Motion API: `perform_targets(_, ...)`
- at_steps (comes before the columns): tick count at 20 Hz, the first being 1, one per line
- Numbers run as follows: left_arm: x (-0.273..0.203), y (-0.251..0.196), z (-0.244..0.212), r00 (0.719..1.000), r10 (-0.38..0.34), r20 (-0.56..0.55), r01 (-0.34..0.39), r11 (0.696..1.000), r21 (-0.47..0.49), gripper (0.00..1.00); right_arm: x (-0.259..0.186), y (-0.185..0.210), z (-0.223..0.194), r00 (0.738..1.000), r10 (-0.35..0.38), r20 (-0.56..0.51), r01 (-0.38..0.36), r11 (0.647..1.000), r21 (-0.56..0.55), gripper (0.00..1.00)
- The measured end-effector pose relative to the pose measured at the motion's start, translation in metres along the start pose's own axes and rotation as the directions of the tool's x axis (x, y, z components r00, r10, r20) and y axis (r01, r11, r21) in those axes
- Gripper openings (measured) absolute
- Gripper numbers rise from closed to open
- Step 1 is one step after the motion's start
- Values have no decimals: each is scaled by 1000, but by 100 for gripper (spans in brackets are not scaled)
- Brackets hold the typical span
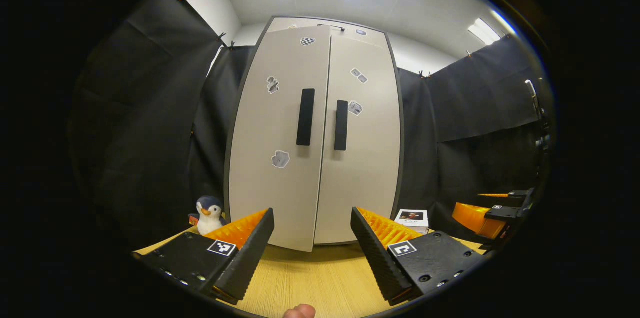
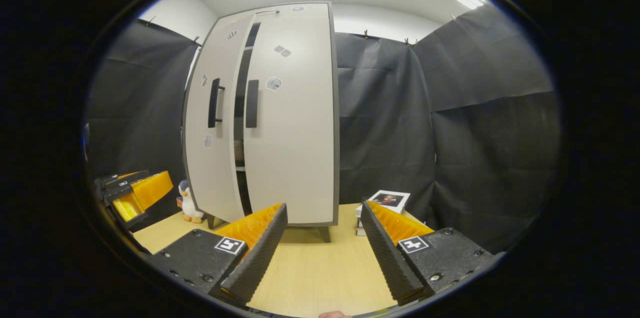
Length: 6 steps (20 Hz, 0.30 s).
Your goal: Grab one shoe with the right hand and put it into the shoe cabinet, grab the other shoe with the left hand and put it into the shoe cabinet; then close the right door with the right hand and the left door with the left hand.
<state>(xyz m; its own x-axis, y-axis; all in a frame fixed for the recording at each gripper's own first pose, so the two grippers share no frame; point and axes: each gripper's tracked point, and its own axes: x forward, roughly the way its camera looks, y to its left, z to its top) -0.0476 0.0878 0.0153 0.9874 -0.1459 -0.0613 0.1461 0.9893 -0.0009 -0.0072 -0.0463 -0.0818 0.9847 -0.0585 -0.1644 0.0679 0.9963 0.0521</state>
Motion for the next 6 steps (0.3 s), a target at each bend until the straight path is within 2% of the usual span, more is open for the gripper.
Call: perform_targets(6,-4,-3,-1,1000,-12,-16,12,1000,1,94,-2,-2,-1,1000,-7,-1,7,1000,4,96)
